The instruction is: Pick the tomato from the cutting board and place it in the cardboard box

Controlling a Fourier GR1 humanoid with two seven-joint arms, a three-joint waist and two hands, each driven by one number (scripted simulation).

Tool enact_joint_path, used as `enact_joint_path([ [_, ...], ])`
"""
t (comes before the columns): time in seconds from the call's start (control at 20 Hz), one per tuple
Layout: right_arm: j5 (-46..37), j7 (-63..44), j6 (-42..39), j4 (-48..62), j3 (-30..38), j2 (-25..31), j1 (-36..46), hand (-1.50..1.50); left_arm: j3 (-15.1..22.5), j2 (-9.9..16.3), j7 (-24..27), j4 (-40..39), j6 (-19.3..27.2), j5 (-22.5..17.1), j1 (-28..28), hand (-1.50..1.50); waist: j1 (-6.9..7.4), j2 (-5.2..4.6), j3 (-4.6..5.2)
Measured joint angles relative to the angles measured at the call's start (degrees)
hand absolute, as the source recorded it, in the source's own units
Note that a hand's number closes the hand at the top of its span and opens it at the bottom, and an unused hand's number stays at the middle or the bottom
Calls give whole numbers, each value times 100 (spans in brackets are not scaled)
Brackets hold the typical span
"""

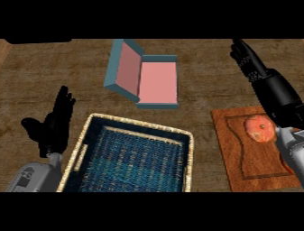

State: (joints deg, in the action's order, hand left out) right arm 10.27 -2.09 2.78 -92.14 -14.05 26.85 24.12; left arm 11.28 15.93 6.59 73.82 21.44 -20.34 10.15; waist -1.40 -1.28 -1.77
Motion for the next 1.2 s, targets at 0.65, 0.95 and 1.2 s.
enact_joint_path([
  [0.65,1623,3745,-636,703,2579,-179,-1599,-150,369,1043,93,-138,-258,866,-325,0,-597,34,-51],
  [0.95,1239,5613,-1503,1290,3271,309,-2486,-150,502,1242,92,-113,-389,1035,-378,0,-506,51,32],
  [1.2,566,6182,-1502,1765,3618,755,-3417,-150,591,1323,41,-46,-489,1122,-335,0,-352,93,79],
])
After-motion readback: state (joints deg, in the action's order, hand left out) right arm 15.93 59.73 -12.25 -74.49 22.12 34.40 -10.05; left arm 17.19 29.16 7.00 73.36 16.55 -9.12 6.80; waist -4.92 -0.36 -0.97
